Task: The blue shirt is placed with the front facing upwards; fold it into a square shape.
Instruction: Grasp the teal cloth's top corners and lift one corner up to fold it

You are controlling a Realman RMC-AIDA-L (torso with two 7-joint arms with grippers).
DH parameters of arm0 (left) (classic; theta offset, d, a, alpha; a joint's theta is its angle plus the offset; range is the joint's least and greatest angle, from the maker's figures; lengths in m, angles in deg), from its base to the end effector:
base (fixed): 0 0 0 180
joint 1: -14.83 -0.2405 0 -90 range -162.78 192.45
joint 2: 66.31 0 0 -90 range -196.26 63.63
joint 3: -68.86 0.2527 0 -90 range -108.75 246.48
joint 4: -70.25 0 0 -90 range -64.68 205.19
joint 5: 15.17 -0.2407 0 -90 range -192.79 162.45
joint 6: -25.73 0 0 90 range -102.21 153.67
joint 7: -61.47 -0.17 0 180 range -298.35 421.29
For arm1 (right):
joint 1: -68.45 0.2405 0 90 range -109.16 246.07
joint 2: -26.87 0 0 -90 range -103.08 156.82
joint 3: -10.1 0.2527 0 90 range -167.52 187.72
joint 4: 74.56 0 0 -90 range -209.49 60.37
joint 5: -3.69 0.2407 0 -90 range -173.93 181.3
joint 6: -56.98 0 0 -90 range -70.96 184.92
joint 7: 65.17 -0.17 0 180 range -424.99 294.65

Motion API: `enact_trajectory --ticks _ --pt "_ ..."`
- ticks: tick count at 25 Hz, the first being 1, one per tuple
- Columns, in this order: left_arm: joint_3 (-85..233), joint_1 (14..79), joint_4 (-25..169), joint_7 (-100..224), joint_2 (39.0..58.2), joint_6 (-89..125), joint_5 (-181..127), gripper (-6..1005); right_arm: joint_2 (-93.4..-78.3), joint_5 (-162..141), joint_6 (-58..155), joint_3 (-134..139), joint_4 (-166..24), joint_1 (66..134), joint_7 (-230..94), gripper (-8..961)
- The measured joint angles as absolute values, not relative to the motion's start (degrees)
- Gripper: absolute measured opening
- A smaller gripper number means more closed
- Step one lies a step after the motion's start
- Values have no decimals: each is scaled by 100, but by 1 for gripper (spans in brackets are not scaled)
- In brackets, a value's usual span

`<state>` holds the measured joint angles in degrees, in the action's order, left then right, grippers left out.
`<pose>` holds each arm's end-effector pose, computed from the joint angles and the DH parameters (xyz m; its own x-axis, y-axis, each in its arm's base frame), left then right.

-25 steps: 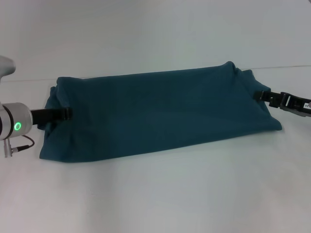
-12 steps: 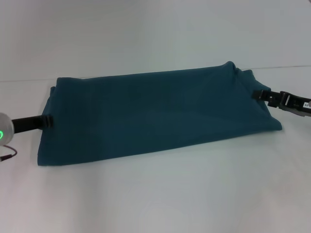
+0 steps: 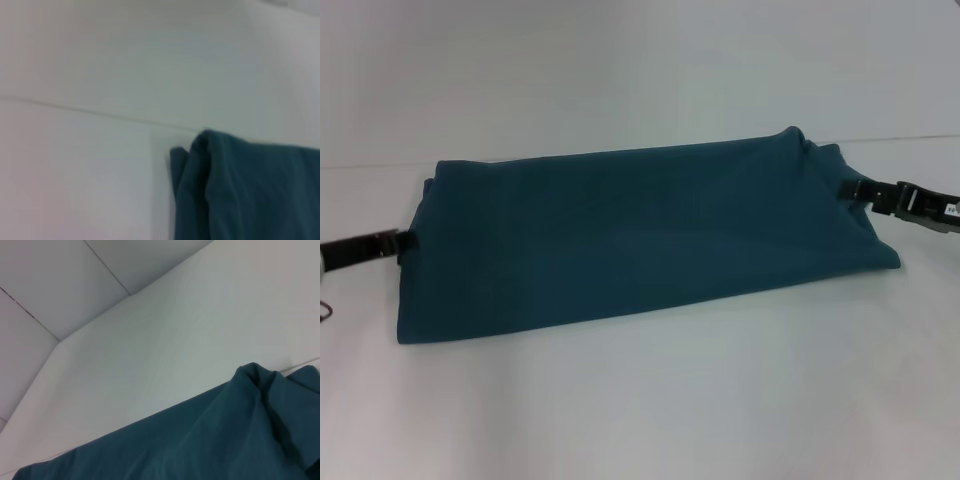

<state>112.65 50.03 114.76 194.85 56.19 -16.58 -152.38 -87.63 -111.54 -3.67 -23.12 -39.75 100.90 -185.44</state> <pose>-0.3227 0.4631 0.0073 0.4042 0.6790 0.6128 0.8772 -0.0978 -0.4701 0.3400 0.4355 0.0449 0.2055 -0.6482 -0.7332 -0.9781 -0.1614 -0.1314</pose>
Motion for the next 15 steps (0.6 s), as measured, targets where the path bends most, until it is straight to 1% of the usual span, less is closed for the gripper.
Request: enact_trajectory --ticks 1,3,4,9,11,15 --pt "11274 4959 11648 19484 5671 -1659 -15223 66 -8757 -11154 -368 -2312 -3976 10090 -18546 807" --pt "11327 4892 11962 19462 5760 -1655 -15177 207 -8749 -11153 -362 -2312 -3976 10090 -18547 807" --pt "11404 4881 12045 19448 5775 -1654 -15097 277 -8747 -11153 -356 -2310 -3975 10089 -18548 807" --pt "11984 5018 11970 18954 5751 -1617 -14499 487 -8748 -11153 -322 -2311 -3975 10089 -18549 807" --pt "12024 5164 11730 18728 5746 -1520 -14409 518 -8752 -11153 -317 -2313 -3975 10091 -18549 807" --pt "12009 5467 11034 18627 5639 -1211 -14381 581 -8747 -11153 -308 -2312 -3977 10080 -18550 807"
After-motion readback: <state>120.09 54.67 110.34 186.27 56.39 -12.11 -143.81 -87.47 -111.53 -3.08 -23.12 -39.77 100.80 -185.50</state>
